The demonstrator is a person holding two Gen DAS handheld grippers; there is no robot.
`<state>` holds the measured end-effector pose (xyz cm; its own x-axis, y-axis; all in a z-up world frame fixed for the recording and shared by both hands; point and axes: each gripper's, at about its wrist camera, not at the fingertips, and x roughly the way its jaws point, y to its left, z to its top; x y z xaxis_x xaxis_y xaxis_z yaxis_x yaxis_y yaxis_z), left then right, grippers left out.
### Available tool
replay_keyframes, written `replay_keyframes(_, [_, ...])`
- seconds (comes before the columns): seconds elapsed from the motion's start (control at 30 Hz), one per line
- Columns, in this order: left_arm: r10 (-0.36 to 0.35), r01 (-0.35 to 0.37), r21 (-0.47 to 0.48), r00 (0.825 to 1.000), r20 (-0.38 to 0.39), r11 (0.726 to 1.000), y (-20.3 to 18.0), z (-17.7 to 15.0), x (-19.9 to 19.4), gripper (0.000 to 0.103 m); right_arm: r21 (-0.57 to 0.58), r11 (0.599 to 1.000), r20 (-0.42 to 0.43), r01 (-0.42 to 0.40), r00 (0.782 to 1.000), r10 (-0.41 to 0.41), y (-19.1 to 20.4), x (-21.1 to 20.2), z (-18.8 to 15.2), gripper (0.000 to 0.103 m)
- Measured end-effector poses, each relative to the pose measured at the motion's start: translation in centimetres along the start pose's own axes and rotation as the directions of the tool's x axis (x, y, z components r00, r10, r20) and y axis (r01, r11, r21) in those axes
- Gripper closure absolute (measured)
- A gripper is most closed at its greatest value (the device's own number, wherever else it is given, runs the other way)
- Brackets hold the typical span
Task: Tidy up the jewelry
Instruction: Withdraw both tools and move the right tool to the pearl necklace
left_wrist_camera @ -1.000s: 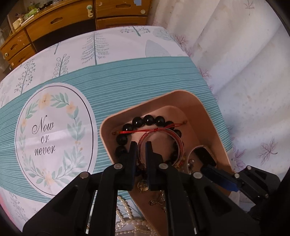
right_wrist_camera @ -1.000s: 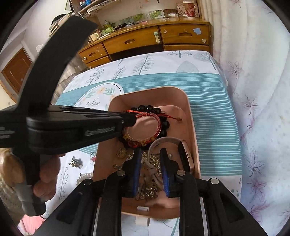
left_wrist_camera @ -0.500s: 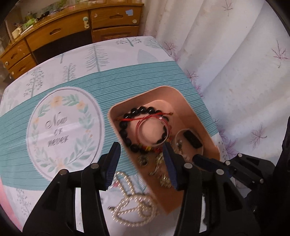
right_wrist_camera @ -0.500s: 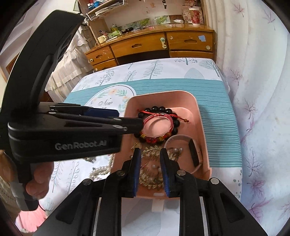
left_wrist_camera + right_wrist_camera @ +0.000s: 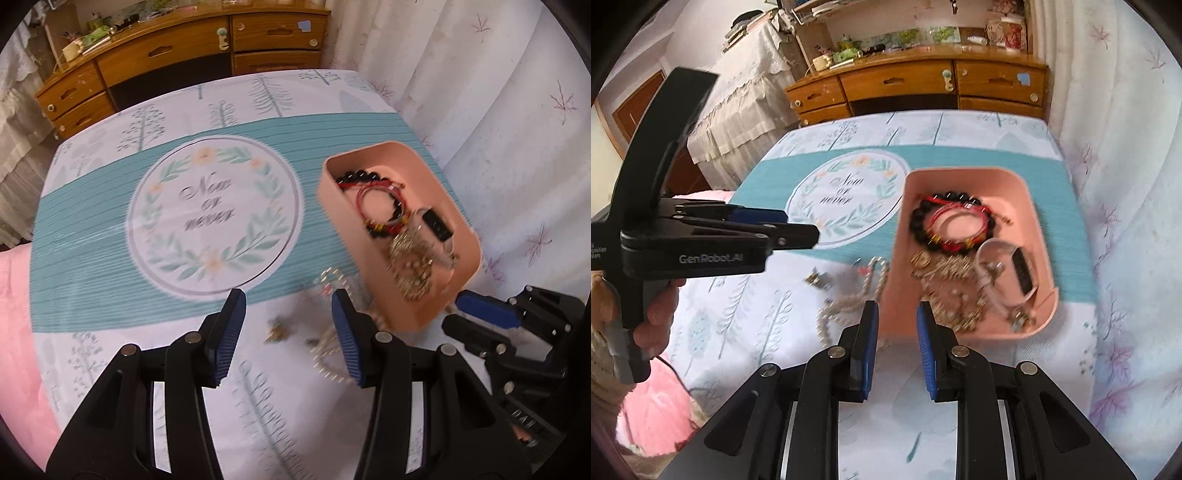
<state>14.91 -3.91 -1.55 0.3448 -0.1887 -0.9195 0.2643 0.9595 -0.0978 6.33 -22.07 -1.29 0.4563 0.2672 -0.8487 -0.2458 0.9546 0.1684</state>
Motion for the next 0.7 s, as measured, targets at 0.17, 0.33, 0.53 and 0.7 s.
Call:
replay_keyframes(0.17, [0.013,-0.013,0.007,1.0,-0.014,1.0,1.4,-2.1,-0.6,0.058,0.056,0.998,-0.069,-0.038,0.997,0.042,1.2,0.3,-0.8,0.082])
replay_keyframes(0.33, [0.0,0.0,0.004,0.999,-0.045,1.0,2.3,-3.6,0.3,0.058,0.142,0.986,-0.135,-0.083,0.986,0.102,1.8,1.2,-1.2,0.082])
replay_keyframes(0.53, [-0.03,0.033,0.039,0.996,-0.086,0.999,2.3,-4.9,1.6,0.058,0.263,0.961,-0.197,-0.081,0.971,0.136,1.6,3.4,-1.5,0.082])
replay_keyframes(0.7, [-0.054,0.061,0.068,0.993,-0.101,0.996,2.6,-5.8,2.3,0.058,0.333,0.942,-0.237,-0.03,0.965,0.114,1.1,5.8,-1.7,0.082])
